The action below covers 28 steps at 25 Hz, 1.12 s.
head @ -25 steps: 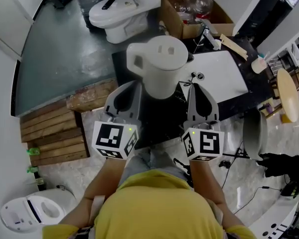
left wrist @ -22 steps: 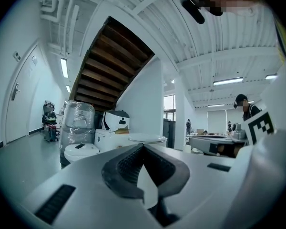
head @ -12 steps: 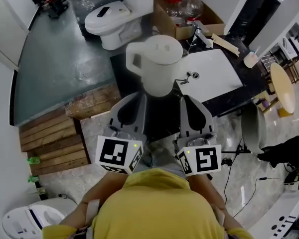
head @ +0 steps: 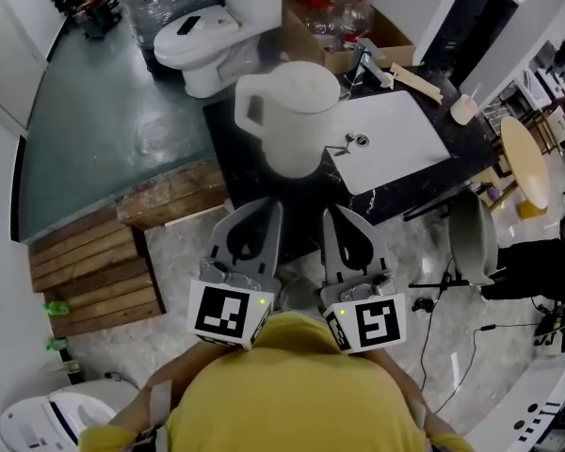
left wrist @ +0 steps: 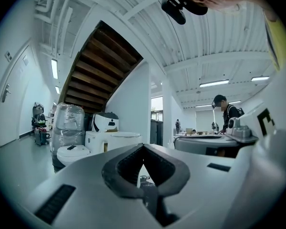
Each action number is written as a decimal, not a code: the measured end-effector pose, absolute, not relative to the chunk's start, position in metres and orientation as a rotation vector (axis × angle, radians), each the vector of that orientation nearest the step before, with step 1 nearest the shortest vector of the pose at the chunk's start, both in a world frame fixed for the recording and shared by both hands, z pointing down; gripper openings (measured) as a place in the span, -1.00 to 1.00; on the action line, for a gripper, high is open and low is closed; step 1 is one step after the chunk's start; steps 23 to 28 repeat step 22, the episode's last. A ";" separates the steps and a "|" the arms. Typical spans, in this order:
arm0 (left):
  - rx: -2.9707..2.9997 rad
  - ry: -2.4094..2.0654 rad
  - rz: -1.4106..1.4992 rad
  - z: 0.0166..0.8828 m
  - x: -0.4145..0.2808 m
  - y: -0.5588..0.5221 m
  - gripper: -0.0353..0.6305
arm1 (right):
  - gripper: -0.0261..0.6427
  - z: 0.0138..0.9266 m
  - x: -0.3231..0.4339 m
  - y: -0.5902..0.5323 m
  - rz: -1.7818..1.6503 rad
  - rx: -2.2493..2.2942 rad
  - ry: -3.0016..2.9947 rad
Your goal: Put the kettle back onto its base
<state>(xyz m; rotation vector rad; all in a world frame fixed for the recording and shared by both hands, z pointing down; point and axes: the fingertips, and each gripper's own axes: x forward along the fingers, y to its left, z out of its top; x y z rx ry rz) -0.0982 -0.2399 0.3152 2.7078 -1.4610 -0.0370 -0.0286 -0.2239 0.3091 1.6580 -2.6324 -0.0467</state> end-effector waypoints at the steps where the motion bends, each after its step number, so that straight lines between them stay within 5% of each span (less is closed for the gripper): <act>1: 2.709 -1.454 -0.034 0.316 -0.098 -0.239 -0.87 | -0.88 0.310 -0.030 -0.223 -0.046 1.652 -2.634; 28: 2.666 -1.466 -0.011 0.319 -0.114 -0.234 -0.87 | -0.88 0.304 -0.037 -0.218 -0.085 1.634 -2.636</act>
